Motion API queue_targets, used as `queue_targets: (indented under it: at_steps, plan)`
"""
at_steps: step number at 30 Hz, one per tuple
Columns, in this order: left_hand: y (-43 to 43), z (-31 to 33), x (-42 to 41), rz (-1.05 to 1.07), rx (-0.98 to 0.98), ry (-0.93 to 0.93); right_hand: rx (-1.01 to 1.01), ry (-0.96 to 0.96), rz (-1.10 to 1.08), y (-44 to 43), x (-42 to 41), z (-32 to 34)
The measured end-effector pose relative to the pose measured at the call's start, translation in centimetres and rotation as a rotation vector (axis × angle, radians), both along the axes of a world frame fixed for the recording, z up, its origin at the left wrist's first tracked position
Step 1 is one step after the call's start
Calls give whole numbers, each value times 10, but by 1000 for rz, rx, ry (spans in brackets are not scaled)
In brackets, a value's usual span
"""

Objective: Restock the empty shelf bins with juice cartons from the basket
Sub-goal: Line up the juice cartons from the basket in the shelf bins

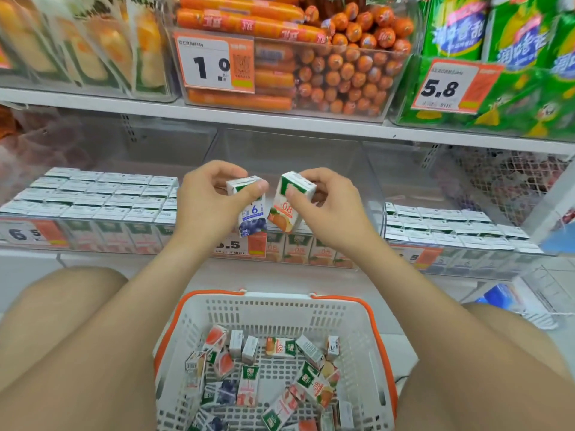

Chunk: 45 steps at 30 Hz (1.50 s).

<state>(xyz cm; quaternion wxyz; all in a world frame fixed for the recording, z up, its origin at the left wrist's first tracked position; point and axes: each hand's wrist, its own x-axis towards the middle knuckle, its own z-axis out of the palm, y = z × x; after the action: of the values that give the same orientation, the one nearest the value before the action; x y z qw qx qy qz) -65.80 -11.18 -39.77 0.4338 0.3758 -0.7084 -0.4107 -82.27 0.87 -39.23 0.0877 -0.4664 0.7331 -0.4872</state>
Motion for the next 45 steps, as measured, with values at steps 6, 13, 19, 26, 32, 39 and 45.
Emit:
queue_targets:
  at_steps: [6, 13, 19, 26, 32, 39, 45]
  plan:
    - [-8, -1, 0, 49, -7, -51, 21, 207, 0, -7, -22, -9]
    - [-8, 1, 3, -26, 39, -157, 291, 450, 91, -47, -22, -32]
    - [-14, -1, 4, -43, 79, -116, 434, 400, 228, -59, -21, -32]
    - [1, -1, -13, -183, 167, 7, 267, 152, 203, -39, -42, 3]
    - [42, 8, -37, -464, 149, 119, 105, -47, 336, 37, -49, 39]
    - [90, 20, -121, -529, 103, 166, 191, 41, 235, 106, -109, 51]
    - [138, 5, -197, -456, -405, -174, 165, 366, -261, 170, -175, 50]
